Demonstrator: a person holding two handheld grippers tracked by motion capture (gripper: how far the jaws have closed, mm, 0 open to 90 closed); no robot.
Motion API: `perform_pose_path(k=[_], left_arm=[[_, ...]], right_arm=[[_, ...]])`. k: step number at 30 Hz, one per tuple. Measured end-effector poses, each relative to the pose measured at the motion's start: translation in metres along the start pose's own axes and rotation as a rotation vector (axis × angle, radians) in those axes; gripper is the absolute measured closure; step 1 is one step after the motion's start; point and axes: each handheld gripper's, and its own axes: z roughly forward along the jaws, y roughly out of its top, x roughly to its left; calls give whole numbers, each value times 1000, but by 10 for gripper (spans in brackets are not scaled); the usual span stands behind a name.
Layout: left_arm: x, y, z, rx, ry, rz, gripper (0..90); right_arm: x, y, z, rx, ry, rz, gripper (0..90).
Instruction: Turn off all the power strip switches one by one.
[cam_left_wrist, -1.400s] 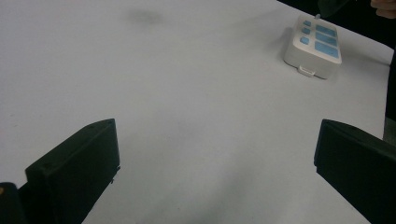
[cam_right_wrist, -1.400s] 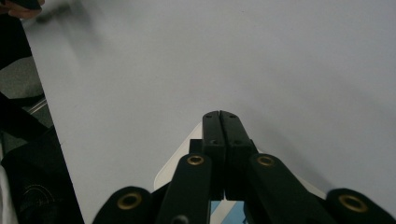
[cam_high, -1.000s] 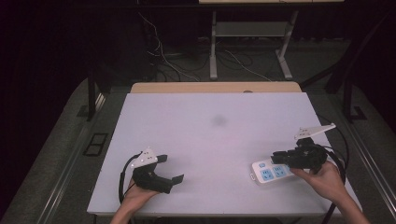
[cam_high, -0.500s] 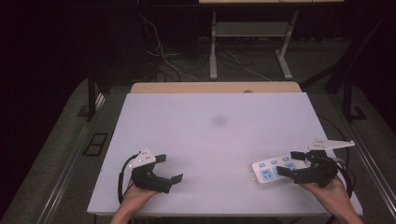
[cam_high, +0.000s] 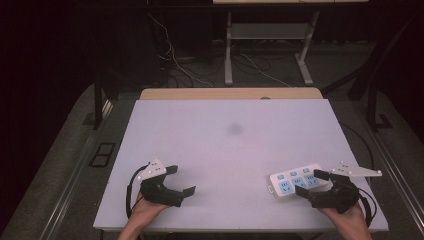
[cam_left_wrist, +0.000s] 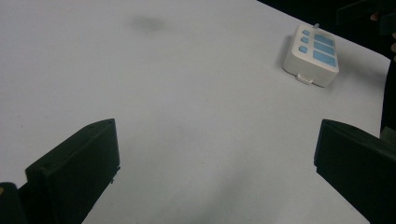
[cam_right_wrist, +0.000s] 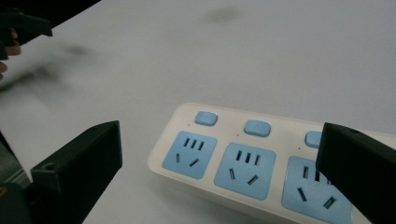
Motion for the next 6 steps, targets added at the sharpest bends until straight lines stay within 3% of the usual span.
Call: perform_pose_path(k=[4,6], left_arm=[[0,0,0,2,-2,2,0],[1,0,1,4,-1,1,0]], right_arm=[[0,-3,8,31,18,-14,4],[1,-1,8,21,20,-34,4]])
